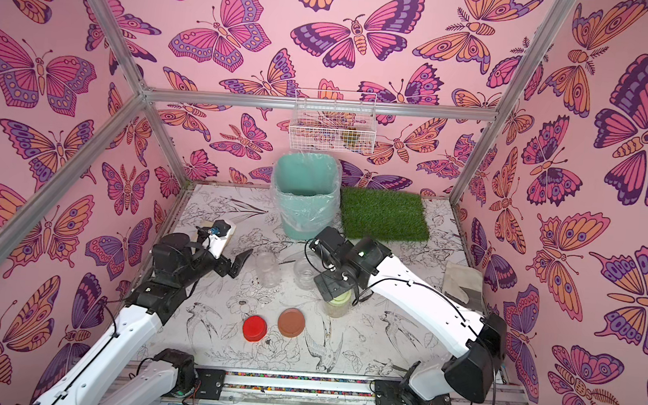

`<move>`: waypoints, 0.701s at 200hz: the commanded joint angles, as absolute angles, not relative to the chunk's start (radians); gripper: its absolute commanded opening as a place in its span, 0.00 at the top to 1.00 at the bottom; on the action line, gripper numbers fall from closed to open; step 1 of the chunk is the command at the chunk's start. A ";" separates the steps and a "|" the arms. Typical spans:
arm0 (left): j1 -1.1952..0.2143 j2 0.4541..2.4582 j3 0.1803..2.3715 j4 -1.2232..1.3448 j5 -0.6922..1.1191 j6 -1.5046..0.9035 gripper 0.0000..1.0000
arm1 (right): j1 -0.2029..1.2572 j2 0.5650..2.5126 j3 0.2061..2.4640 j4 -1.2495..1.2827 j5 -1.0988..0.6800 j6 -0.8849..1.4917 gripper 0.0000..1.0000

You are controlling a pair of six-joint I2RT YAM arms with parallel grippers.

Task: Empty moldy peanuts from jars
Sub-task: Pick up the jar from the center of the board.

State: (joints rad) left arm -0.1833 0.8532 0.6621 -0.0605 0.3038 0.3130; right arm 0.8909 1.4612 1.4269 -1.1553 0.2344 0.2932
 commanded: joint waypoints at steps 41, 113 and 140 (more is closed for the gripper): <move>-0.182 0.857 0.683 -0.086 0.360 0.321 0.00 | 0.868 1.479 1.324 -1.020 0.107 0.386 0.01; -0.182 0.849 0.681 -0.119 0.365 0.325 0.00 | 0.852 1.598 1.323 -1.052 0.159 0.392 0.00; -0.183 0.852 0.682 -0.124 0.377 0.323 0.00 | 0.835 1.610 1.297 -1.029 0.129 0.393 0.04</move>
State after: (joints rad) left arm -0.1833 0.8539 0.6655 -0.1040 0.3489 0.3130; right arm 0.8543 1.5978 1.3178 -1.0328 0.1387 0.3729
